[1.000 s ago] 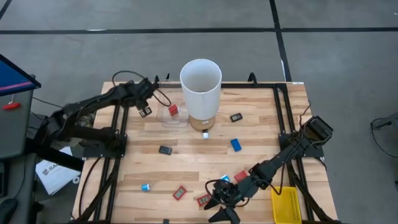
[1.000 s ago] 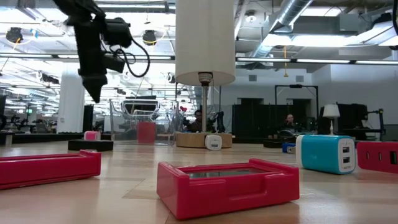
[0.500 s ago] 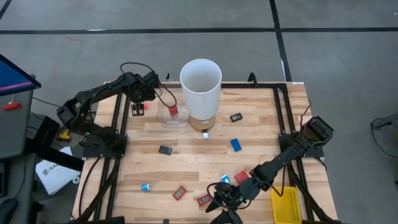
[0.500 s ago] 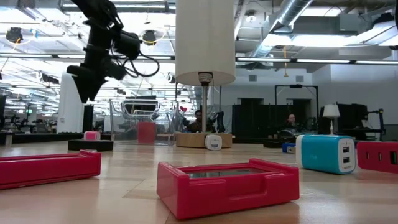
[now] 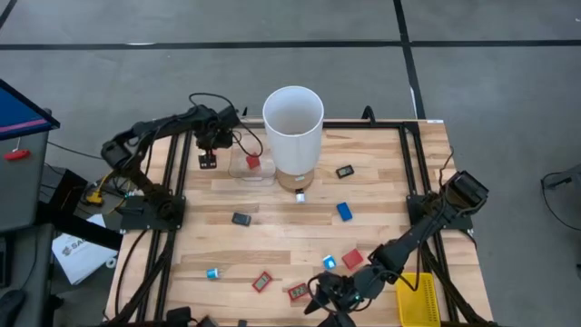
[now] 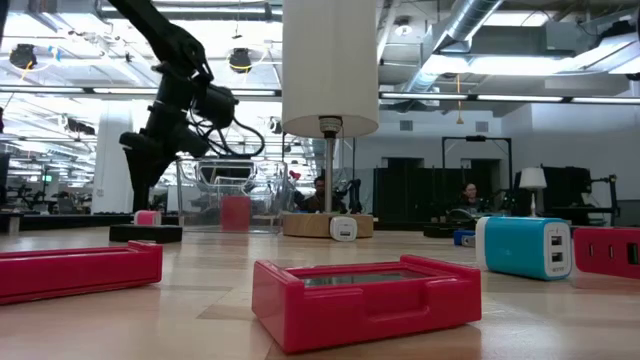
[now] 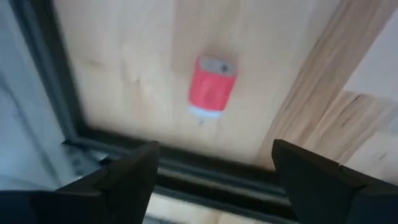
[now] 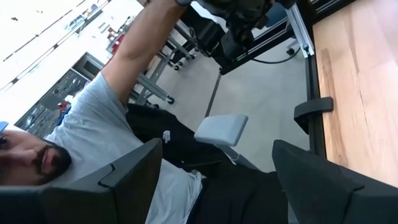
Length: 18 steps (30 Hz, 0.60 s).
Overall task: Pick & Place Office items
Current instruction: Put the pink charger adapter into the transparent bin
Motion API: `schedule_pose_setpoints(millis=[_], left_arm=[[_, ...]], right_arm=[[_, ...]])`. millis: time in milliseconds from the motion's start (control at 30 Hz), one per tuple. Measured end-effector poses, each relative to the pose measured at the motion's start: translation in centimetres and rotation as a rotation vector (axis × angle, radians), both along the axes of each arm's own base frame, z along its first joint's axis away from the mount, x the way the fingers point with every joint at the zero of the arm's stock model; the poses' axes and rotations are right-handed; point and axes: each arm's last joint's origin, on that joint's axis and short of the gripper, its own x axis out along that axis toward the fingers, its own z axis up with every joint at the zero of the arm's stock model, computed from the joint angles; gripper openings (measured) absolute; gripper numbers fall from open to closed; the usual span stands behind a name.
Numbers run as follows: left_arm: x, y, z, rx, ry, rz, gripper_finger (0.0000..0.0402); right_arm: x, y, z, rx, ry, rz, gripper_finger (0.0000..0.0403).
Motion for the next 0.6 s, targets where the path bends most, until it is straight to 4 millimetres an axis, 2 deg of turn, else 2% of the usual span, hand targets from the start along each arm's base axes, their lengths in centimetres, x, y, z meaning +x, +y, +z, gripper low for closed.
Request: schedule_pose_setpoints(millis=[200,333,467,600], left_arm=[[-1.0,1.6,-0.2,-0.033,-0.156,0.127,0.0306],[-1.9,2.4,-0.3,-0.049,-0.190,0.186,0.0306],[-2.1,2.2,-0.7,-0.029,-0.141,0.140,0.0306],[-1.8,1.0,-2.6,-0.058,-0.114,0.034,0.0306]], right_arm=[[-0.4,0.4,0.0,-0.022,-0.018,-0.011,0.0297],[-0.3,0.4,0.1,-0.020,-0.023,-0.014,0.0297],[-0.3,0.3,0.1,-0.018,-0.025,-0.016,0.0297],[-0.3,0.3,0.1,-0.018,-0.025,-0.017,0.0297]])
